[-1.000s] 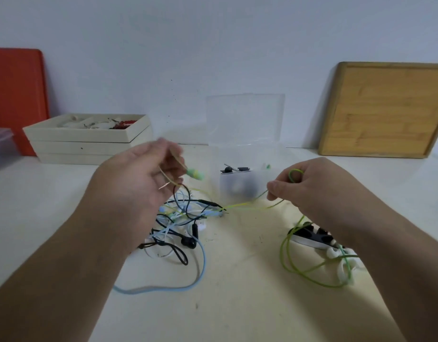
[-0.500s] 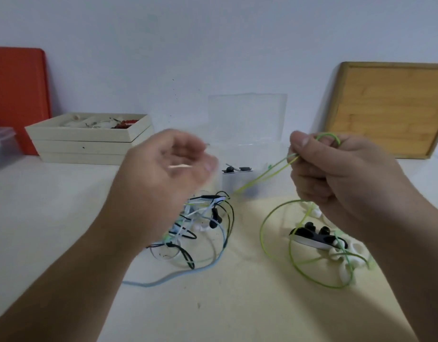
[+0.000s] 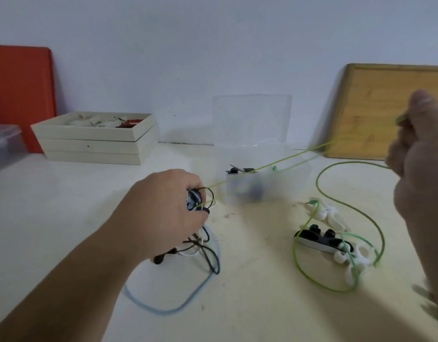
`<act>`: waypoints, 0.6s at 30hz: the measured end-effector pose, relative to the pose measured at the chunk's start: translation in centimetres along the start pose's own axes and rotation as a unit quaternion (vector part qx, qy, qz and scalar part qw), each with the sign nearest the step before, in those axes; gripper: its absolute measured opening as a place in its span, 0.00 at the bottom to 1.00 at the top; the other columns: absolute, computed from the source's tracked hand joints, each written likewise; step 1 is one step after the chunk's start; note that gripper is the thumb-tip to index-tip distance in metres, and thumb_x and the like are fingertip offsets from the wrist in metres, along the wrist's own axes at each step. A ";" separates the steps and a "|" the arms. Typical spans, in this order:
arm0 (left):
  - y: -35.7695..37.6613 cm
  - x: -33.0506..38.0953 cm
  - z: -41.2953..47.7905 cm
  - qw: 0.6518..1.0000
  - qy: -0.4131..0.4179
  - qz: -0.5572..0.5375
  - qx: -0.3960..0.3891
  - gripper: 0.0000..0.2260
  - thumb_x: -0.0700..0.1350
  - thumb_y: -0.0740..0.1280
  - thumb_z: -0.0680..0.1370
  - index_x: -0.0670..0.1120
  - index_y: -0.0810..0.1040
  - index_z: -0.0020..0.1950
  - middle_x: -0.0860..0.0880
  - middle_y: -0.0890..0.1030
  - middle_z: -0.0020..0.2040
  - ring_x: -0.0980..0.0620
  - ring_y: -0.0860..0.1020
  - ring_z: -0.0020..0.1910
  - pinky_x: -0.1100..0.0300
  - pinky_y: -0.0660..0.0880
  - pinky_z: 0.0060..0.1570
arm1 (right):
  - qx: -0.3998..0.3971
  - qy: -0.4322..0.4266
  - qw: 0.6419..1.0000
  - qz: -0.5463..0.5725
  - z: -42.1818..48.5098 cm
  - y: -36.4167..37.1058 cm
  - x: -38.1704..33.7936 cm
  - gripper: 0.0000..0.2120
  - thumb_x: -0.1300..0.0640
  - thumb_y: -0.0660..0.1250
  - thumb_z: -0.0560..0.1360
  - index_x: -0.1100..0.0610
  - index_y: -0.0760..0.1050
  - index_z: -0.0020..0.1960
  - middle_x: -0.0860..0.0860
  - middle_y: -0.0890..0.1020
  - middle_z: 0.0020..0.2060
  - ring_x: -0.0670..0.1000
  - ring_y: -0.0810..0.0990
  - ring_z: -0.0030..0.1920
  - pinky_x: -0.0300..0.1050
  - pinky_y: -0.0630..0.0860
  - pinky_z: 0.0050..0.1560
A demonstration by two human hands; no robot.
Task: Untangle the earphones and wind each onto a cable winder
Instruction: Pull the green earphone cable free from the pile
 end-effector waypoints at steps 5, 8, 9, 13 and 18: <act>-0.1 0.7 0.0 0.999 0.035 0.018 0.006 0.08 0.53 0.71 0.73 0.53 0.76 0.39 0.54 0.76 0.39 0.55 0.74 0.41 0.54 0.73 0.44 | -0.115 0.033 0.907 -0.403 0.0 0.6 1.6 0.19 0.40 0.68 0.73 0.51 0.79 0.31 0.55 0.72 0.24 0.54 0.68 0.26 0.48 0.66 0.29; -0.1 0.6 0.1 0.999 0.031 0.015 0.002 0.08 0.52 0.70 0.74 0.53 0.77 0.37 0.53 0.75 0.38 0.56 0.74 0.41 0.57 0.71 0.41 | -0.310 0.046 0.705 -0.636 -2.7 2.4 3.3 0.13 0.49 0.73 0.74 0.53 0.82 0.34 0.57 0.83 0.29 0.57 0.79 0.29 0.46 0.74 0.34; -0.1 0.6 0.1 0.999 0.030 0.017 0.000 0.08 0.52 0.70 0.74 0.54 0.77 0.37 0.54 0.75 0.38 0.57 0.74 0.41 0.59 0.70 0.40 | -0.345 0.043 0.655 -0.671 -3.6 2.9 3.6 0.07 0.50 0.76 0.72 0.52 0.84 0.38 0.53 0.84 0.32 0.53 0.81 0.33 0.45 0.75 0.36; 0.0 0.8 0.0 0.999 0.037 0.026 -0.003 0.08 0.52 0.70 0.74 0.56 0.74 0.36 0.54 0.73 0.38 0.56 0.72 0.40 0.59 0.67 0.38 | -0.383 -0.074 0.614 -0.686 -5.6 5.1 2.9 0.29 0.55 0.75 0.68 0.44 0.75 0.68 0.43 0.80 0.58 0.44 0.77 0.51 0.36 0.69 0.49; 0.3 1.7 -0.1 0.997 0.061 0.044 -0.002 0.06 0.53 0.68 0.75 0.53 0.78 0.40 0.53 0.72 0.40 0.55 0.72 0.41 0.62 0.66 0.36 | -0.478 -0.173 0.756 -0.412 -11.4 9.4 0.8 0.41 0.43 0.71 0.67 0.42 0.61 0.77 0.34 0.65 0.74 0.27 0.58 0.70 0.23 0.50 0.69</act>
Point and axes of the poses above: each hand's wrist, its own z-axis towards the middle knuckle, its own y-axis out of the palm, x = y × z, the point moved 7 cm from there along z, towards the middle knuckle
